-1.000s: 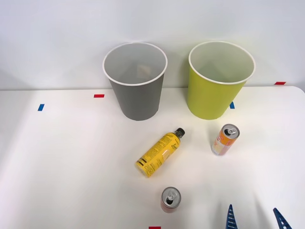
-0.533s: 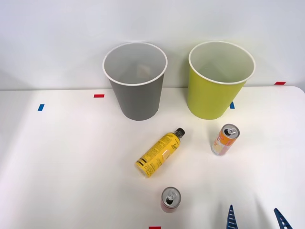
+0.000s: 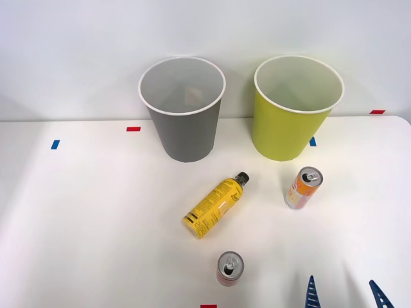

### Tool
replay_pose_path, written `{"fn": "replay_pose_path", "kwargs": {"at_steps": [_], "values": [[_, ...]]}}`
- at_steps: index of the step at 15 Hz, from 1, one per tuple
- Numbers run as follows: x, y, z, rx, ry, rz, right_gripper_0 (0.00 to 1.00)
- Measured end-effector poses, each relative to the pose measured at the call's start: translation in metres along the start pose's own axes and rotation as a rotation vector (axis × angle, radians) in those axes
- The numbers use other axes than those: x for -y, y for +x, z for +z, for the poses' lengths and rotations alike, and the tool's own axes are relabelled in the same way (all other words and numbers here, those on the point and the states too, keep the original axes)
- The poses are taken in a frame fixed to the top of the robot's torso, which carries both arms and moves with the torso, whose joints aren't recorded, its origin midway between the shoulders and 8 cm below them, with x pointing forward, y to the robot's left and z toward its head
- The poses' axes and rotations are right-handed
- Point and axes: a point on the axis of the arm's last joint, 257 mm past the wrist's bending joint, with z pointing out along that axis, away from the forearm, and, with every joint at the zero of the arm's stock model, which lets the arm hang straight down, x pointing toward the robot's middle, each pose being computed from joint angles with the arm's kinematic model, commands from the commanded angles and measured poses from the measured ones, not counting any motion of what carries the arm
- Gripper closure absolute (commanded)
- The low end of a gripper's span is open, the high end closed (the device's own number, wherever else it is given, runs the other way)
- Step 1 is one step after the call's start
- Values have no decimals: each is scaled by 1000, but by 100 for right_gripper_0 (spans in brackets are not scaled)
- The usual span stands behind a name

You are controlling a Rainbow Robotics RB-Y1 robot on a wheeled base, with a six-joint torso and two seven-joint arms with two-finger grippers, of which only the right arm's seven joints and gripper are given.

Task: Put cans in the gray bin, plastic bottles in the light green bin

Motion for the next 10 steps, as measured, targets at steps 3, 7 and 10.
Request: {"fn": "replay_pose_path", "kwargs": {"at_steps": [3,7,10], "values": [[0,0,0,0,0,0,0],[0,0,0,0,0,0,0],[0,0,0,0,0,0,0]]}}
